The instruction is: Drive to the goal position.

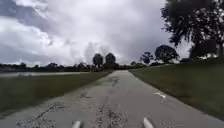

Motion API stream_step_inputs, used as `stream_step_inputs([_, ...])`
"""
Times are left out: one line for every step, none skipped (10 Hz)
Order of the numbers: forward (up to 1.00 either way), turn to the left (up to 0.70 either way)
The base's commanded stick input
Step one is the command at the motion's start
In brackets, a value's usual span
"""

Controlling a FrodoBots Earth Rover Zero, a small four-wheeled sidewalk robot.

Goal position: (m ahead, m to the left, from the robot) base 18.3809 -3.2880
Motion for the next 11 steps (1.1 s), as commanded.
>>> stream_step_inputs([0.7, 0.0])
stream_step_inputs([0.7, 0.0])
stream_step_inputs([0.7, 0.0])
stream_step_inputs([0.7, 0.0])
stream_step_inputs([0.7, 0.0])
stream_step_inputs([0.7, 0.0])
stream_step_inputs([0.7, -0.09])
stream_step_inputs([0.7, -0.18])
stream_step_inputs([0.7, -0.18])
stream_step_inputs([0.7, -0.08])
stream_step_inputs([0.7, 0.0])
